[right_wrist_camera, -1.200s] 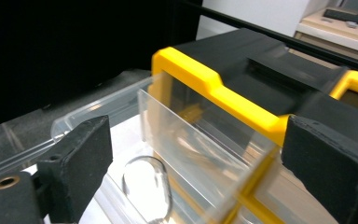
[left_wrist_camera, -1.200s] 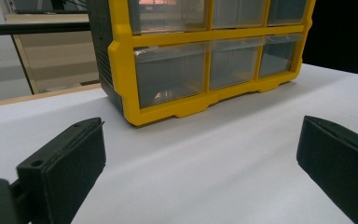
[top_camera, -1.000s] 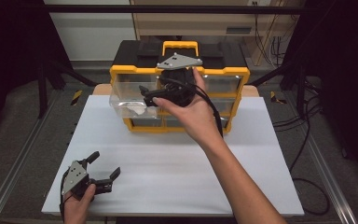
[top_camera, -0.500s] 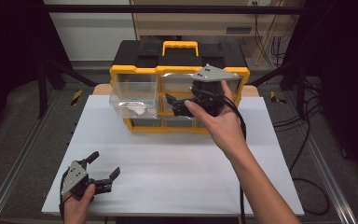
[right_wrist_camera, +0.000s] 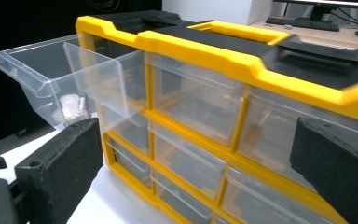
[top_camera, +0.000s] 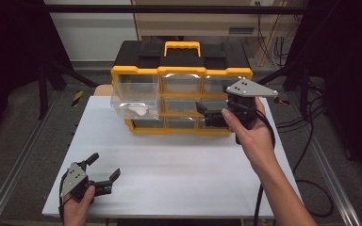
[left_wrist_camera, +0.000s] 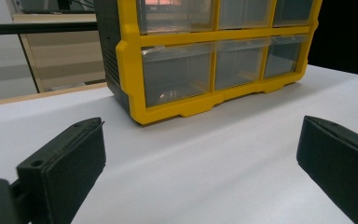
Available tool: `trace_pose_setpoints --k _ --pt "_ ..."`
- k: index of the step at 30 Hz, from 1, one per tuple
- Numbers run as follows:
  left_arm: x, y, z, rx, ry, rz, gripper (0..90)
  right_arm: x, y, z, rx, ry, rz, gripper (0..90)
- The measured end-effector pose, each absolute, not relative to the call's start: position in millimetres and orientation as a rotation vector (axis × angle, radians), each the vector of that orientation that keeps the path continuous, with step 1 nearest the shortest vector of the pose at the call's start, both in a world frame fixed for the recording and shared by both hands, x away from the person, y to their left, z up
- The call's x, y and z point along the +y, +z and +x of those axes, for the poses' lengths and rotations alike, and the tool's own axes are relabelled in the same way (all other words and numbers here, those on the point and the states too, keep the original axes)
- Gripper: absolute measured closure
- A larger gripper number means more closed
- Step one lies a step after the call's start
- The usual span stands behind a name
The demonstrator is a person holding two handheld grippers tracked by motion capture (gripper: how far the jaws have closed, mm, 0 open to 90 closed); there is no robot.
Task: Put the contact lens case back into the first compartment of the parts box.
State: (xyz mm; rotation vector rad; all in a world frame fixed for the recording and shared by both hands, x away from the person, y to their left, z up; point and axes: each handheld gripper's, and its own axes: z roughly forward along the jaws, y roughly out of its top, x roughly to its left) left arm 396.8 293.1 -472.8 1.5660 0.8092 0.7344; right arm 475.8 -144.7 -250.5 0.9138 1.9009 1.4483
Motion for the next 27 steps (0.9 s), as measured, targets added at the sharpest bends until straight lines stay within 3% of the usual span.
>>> trace_pose_setpoints --k 27 --pt "299.9 -472.2 394.9 0.830 0.744 1.543 1.0 -218.9 -312.5 456.4 1.792 1.465 1.045 3.1"
